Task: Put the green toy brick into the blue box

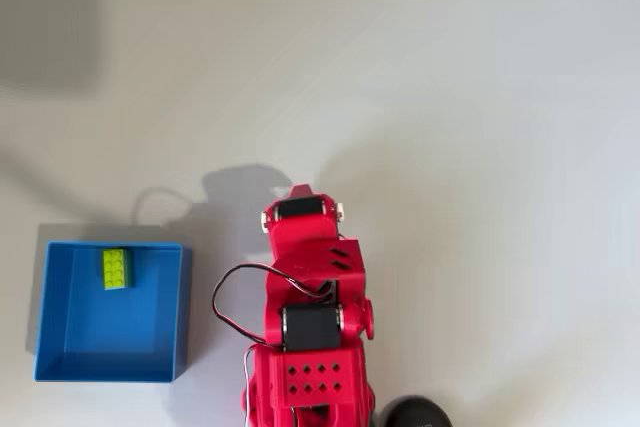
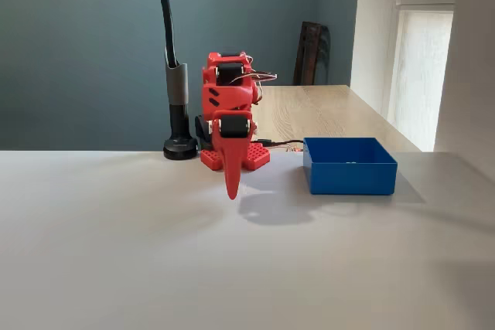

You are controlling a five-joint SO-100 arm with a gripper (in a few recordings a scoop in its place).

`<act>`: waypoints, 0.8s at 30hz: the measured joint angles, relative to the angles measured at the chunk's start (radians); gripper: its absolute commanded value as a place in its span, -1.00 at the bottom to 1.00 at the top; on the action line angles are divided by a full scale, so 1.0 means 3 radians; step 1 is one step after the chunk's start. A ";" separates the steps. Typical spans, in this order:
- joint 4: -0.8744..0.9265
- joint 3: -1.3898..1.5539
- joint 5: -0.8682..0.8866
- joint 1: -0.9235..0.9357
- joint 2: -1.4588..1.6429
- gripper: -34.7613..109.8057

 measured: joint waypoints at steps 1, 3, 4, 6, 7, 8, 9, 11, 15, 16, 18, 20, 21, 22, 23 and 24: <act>0.0005 0.0046 0.0000 0.0000 0.0056 -0.52; 0.0066 0.0087 0.0000 -0.0005 0.0159 -0.52; 0.0112 0.0097 0.0010 -0.0005 0.0194 -0.52; 0.0251 0.0107 0.0031 -0.0005 0.0261 -0.52; 0.0291 0.0107 0.0031 -0.0005 0.0286 -0.52; 0.0312 0.0107 0.0031 -0.0005 0.0307 -0.52; 0.0322 0.0107 0.0031 -0.0005 0.0312 -0.52; 0.0322 0.0107 0.0031 -0.0005 0.0322 -0.52; 0.0322 0.0107 0.0031 -0.0005 0.0322 -0.52; 0.0322 0.0107 0.0031 -0.0005 0.0322 -0.52; 0.0322 0.0107 0.0031 -0.0005 0.0322 -0.52; 0.0322 0.0107 0.0031 -0.0005 0.0322 -0.52; 0.0322 0.0107 0.0031 -0.0005 0.0322 -0.52; 0.0322 0.0107 0.0031 -0.0005 0.0322 -0.52; 0.0322 0.0107 0.0031 -0.0005 0.0322 -0.52; 0.0322 0.0107 0.0031 -0.0005 0.0322 -0.52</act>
